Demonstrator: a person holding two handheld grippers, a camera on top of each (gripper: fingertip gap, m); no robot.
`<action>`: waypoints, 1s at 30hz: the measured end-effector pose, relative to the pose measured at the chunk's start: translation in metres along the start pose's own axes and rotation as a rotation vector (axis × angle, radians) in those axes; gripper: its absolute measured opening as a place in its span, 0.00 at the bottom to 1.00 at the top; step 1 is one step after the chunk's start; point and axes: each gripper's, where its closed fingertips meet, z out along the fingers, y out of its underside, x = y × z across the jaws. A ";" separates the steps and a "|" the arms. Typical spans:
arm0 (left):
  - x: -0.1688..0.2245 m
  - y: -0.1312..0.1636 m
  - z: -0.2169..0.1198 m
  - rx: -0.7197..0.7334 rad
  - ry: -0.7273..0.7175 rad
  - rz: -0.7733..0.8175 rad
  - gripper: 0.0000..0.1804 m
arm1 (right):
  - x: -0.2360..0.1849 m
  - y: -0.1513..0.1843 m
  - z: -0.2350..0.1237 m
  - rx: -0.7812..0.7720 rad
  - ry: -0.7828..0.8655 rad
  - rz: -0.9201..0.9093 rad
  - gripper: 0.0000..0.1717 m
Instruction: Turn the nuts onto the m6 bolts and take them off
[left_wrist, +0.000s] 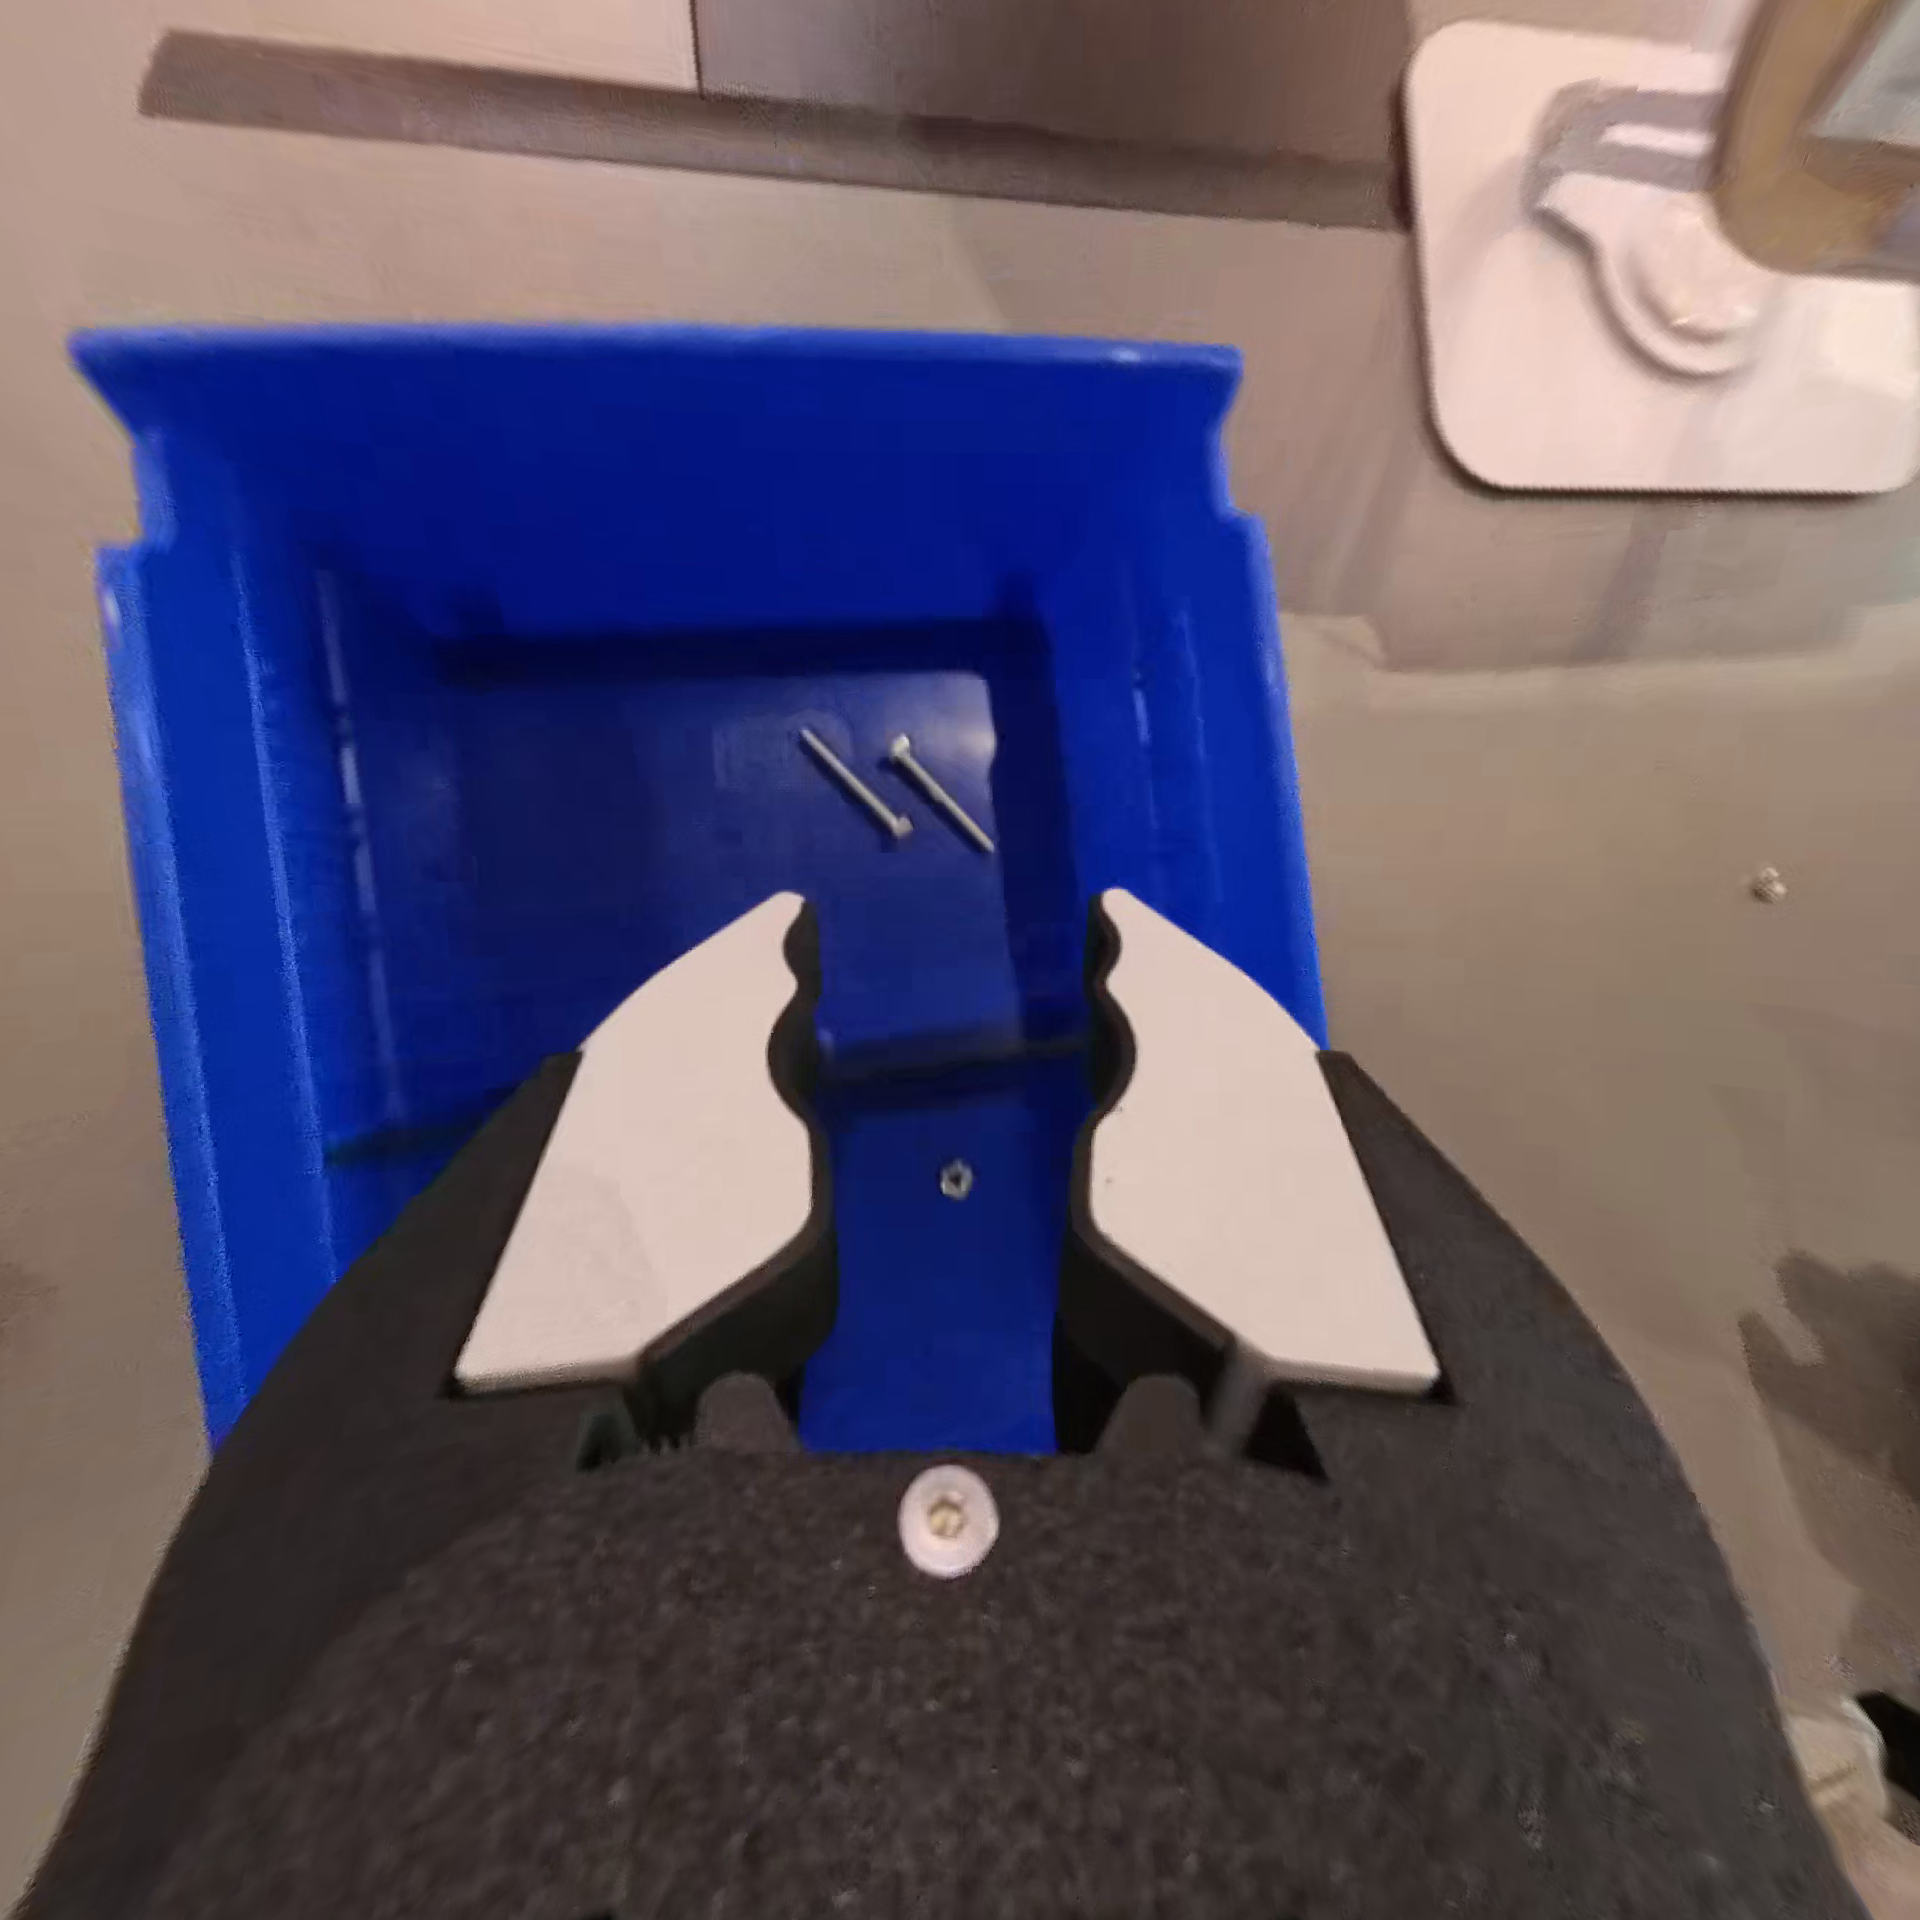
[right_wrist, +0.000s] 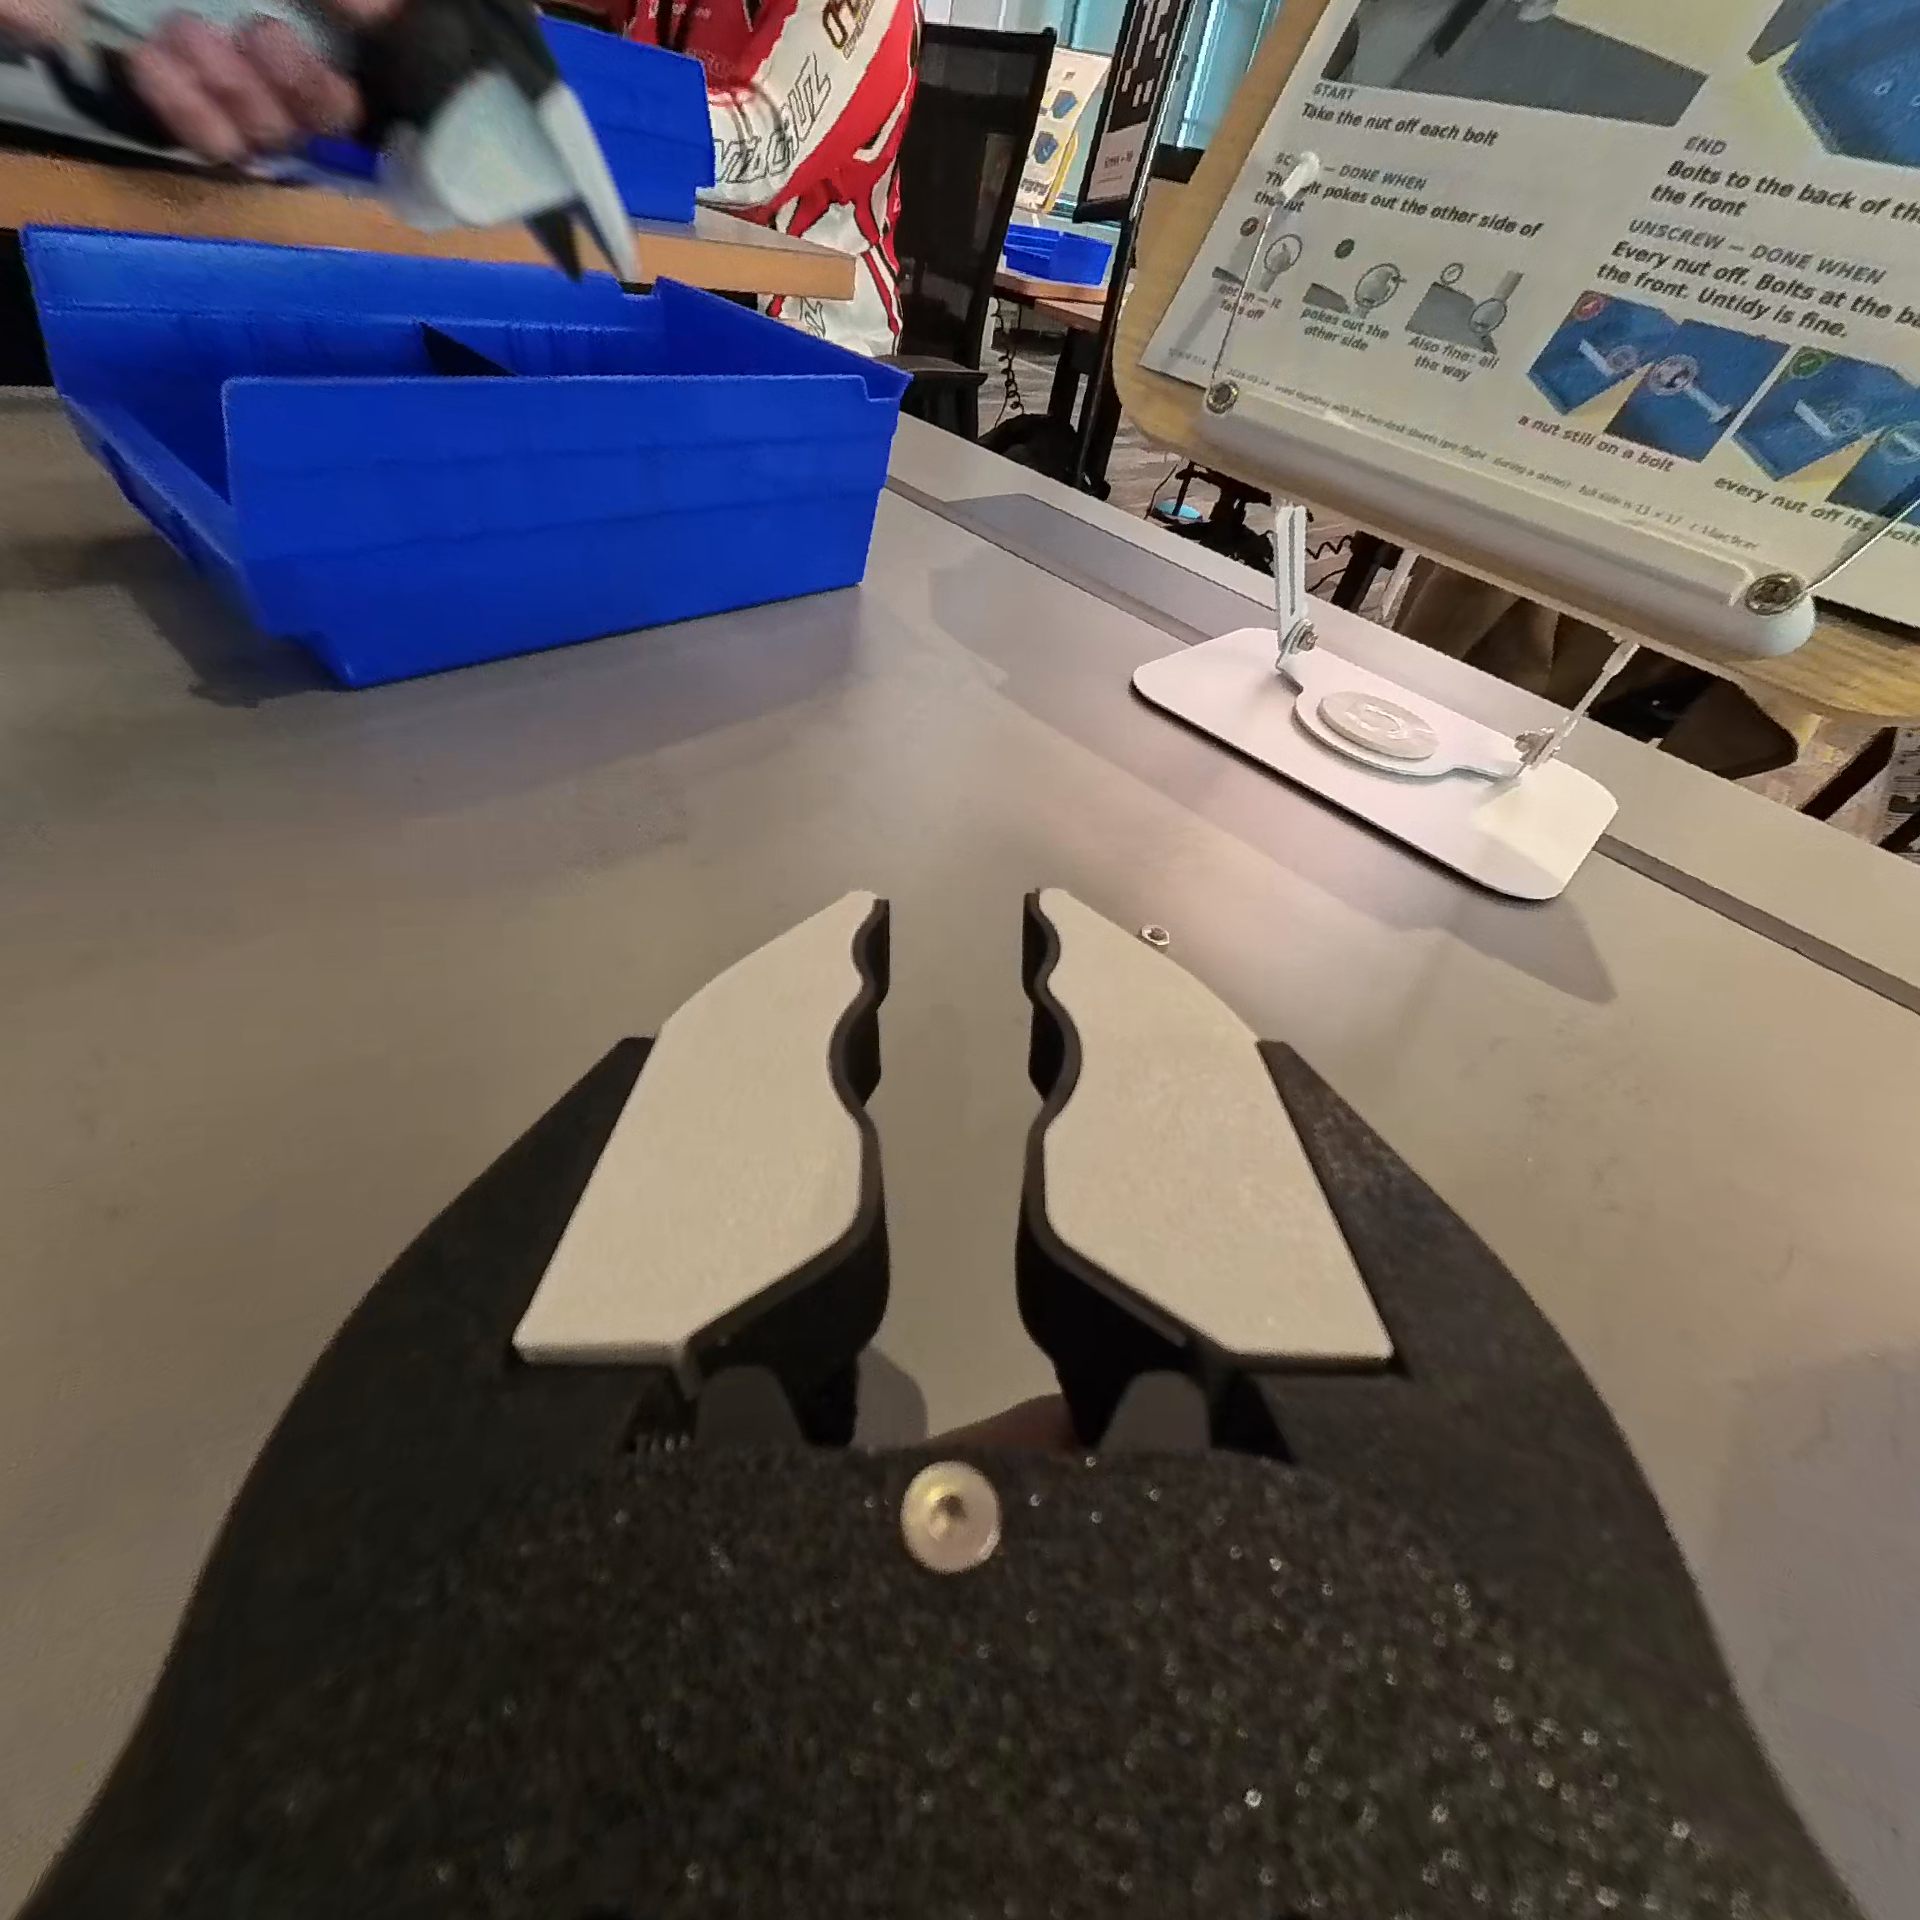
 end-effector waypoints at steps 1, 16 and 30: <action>-0.004 -0.007 0.014 -0.057 -0.015 -0.011 0.27 | 0.000 0.000 0.000 0.001 -0.001 0.003 0.14; -0.034 0.026 0.107 -0.501 -0.041 -0.400 0.23 | 0.006 0.001 -0.002 -0.002 0.000 0.031 0.14; -0.032 0.027 0.102 -0.480 -0.030 -0.206 0.03 | 0.005 0.002 -0.002 -0.007 -0.001 0.025 0.13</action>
